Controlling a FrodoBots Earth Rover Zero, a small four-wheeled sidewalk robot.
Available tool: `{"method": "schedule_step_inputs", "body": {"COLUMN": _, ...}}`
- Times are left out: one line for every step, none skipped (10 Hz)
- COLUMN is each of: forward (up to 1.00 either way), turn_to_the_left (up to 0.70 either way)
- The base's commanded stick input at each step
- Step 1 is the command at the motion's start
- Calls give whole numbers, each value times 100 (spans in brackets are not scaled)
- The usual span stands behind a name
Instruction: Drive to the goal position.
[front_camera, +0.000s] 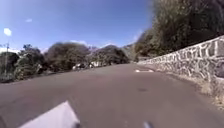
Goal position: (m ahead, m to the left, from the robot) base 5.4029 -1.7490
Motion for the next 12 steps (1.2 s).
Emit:
{"method": "schedule_step_inputs", "body": {"forward": 50, "turn_to_the_left": -22}}
{"method": "schedule_step_inputs", "body": {"forward": 50, "turn_to_the_left": 0}}
{"method": "schedule_step_inputs", "body": {"forward": 50, "turn_to_the_left": 0}}
{"method": "schedule_step_inputs", "body": {"forward": 50, "turn_to_the_left": -28}}
{"method": "schedule_step_inputs", "body": {"forward": 50, "turn_to_the_left": -50}}
{"method": "schedule_step_inputs", "body": {"forward": 50, "turn_to_the_left": -50}}
{"method": "schedule_step_inputs", "body": {"forward": 50, "turn_to_the_left": -31}}
{"method": "schedule_step_inputs", "body": {"forward": 50, "turn_to_the_left": 0}}
{"method": "schedule_step_inputs", "body": {"forward": 50, "turn_to_the_left": 0}}
{"method": "schedule_step_inputs", "body": {"forward": 50, "turn_to_the_left": 0}}
{"method": "schedule_step_inputs", "body": {"forward": 50, "turn_to_the_left": 0}}
{"method": "schedule_step_inputs", "body": {"forward": 50, "turn_to_the_left": 0}}
